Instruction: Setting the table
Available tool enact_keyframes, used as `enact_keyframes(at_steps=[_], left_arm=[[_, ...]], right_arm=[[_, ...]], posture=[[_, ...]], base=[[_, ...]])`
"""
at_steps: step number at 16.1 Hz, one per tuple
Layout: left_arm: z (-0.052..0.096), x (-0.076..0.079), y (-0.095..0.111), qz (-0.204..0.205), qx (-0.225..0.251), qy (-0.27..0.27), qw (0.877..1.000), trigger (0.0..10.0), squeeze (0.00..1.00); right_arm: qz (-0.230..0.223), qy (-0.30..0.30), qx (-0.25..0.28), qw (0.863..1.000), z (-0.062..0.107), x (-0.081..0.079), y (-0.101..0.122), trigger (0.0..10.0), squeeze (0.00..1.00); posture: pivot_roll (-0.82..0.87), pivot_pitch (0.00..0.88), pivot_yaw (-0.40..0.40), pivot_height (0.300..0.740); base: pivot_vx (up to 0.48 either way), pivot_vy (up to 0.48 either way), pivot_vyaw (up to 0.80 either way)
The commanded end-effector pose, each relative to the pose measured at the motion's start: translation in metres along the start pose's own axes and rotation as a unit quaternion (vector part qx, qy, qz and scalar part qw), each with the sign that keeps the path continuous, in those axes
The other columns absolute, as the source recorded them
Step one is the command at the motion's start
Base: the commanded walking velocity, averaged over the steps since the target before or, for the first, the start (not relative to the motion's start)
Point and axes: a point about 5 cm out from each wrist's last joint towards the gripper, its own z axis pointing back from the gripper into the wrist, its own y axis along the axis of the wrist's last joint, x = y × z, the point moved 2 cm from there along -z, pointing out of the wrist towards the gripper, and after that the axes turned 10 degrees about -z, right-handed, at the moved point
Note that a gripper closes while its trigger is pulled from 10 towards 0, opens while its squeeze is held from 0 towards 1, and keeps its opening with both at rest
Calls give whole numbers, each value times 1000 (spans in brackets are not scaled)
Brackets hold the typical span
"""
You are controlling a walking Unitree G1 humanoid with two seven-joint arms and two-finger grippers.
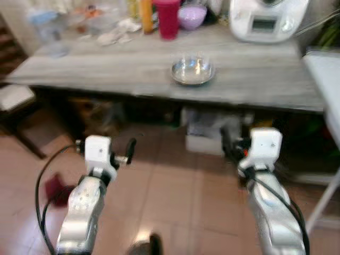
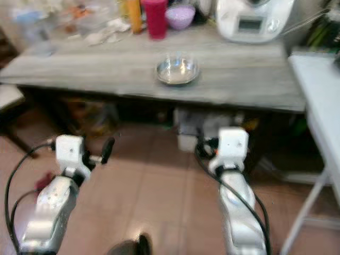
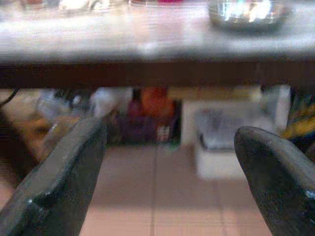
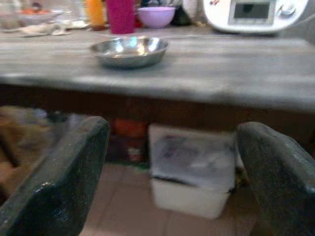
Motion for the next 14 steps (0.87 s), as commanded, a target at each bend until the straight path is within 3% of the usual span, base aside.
enact_keyframes(at_steps=[1,7,10,14], left_arm=[[-1,3,6,-8,14,-17,1000,10000,0],[-1,12,11,8,32,-43,999,10000,0],[-2,14,12,10,34,-47,998,10000,0],[-1,15,12,14,33,-54,998,10000,0]], right_arm=[[0,-4,-1,1000,1,3,0,10000,0],[-22,-14,-13,1000,-2,4,-4,10000,0],[-8,-24,-11,1000,-3,3,-5,10000,0],[1,-22,-19,1000,-2,5,-9,10000,0]], posture=[[-157,122,58,740],[-148,117,60,740],[-149,117,63,740],[-154,124,66,740]], base=[[0,0,0],[0,0,0],[0,0,0],[0,-303,0]])
